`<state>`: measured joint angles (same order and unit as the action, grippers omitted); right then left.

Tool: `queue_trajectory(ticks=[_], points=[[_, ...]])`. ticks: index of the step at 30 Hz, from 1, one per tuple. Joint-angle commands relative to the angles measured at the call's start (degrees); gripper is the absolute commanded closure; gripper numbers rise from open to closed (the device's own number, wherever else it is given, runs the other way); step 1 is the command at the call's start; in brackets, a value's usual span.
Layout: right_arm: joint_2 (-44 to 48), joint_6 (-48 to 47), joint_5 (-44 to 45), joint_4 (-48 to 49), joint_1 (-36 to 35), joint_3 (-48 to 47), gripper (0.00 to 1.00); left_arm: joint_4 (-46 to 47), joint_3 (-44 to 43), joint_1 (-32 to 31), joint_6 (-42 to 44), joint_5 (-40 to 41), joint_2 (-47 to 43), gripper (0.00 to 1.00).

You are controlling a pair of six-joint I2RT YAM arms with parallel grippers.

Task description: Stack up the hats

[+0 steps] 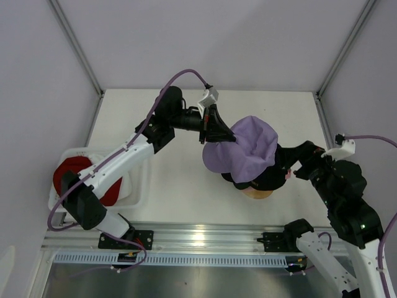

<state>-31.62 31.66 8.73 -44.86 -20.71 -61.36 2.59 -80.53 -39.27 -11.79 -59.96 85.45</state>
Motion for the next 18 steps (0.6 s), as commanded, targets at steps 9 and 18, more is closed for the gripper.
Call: queue_trajectory(ticks=[9, 18], points=[[3.1, 6.6, -7.2, 3.4, 0.1, 2.6, 0.05, 14.3, -4.4, -0.5, -4.8, -1.6, 4.5, 0.99], [2.6, 7.5, 4.4, -1.7, 0.1, 2.4, 0.21, 15.9, -6.5, -0.4, -7.3, -3.6, 8.7, 0.99]])
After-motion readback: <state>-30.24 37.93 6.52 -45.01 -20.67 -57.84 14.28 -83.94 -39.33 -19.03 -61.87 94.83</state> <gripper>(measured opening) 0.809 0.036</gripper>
